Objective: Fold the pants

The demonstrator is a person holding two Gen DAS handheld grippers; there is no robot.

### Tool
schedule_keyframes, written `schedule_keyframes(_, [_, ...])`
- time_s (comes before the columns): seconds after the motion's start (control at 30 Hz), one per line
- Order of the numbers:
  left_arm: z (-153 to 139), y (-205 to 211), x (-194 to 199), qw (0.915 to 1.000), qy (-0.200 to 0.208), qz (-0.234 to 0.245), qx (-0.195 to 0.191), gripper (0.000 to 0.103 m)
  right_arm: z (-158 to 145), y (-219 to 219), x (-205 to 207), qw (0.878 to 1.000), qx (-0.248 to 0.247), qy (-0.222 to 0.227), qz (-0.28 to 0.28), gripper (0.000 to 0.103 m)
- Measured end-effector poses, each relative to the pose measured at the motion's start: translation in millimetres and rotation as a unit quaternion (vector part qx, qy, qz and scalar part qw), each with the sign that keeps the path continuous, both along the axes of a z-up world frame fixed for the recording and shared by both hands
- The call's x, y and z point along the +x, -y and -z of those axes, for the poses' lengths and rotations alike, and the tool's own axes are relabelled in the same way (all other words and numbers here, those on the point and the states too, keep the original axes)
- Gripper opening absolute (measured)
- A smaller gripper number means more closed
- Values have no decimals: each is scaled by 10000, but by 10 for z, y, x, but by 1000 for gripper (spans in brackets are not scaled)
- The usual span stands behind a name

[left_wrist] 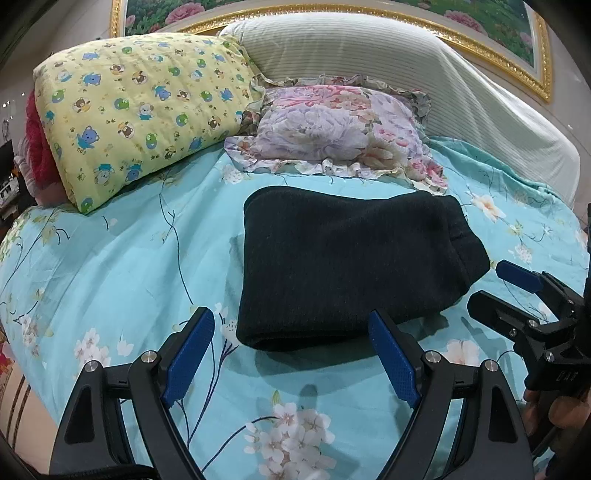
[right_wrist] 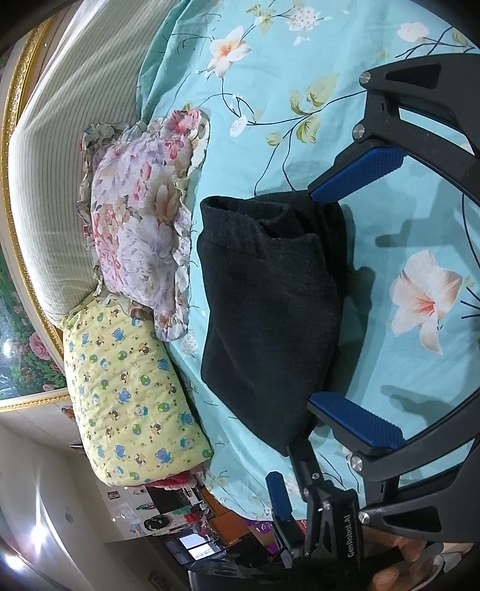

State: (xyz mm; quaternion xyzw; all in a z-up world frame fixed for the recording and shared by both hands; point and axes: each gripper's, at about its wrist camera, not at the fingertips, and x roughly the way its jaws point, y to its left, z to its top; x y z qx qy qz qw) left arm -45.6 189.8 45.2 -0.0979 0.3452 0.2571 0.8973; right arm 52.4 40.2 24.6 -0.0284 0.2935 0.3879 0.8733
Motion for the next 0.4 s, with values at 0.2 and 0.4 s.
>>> schedule_keyframes(0.2, [-17,-2,60,10000,-56,-27,13,86,-8,10,42,10000,26,-30,12,102])
schedule_keyframes(0.4, [-28,23,157,9999,-125,-16,17,86,0,12,81,10000,50,-59,26,102])
